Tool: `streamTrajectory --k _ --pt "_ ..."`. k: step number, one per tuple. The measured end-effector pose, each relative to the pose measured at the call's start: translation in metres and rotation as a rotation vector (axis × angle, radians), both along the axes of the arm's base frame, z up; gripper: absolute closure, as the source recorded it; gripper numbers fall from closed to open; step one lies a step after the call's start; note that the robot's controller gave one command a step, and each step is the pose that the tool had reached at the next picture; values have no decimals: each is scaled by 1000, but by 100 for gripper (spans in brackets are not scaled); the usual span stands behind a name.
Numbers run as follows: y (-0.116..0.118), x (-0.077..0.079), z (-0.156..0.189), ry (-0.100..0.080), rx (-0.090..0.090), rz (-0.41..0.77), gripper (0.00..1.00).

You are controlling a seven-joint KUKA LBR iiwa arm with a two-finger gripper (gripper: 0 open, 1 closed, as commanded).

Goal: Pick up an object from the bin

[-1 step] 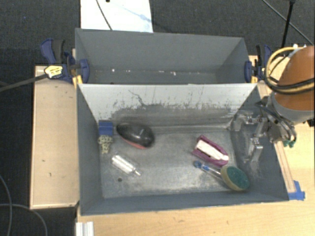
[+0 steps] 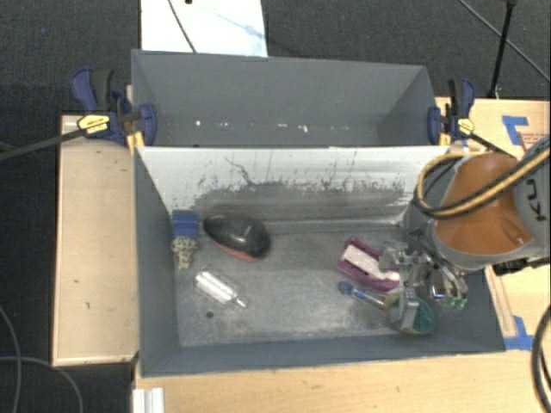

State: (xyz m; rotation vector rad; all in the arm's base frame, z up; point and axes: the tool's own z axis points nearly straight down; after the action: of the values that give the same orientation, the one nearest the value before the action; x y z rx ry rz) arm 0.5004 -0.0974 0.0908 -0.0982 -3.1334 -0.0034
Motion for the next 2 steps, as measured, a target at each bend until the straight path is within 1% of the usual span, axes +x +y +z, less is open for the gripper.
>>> streamTrajectory --k 1,2 --pt "-2 5 6 -17 -4 4 100" --pt "-17 5 58 -14 -4 214 100"
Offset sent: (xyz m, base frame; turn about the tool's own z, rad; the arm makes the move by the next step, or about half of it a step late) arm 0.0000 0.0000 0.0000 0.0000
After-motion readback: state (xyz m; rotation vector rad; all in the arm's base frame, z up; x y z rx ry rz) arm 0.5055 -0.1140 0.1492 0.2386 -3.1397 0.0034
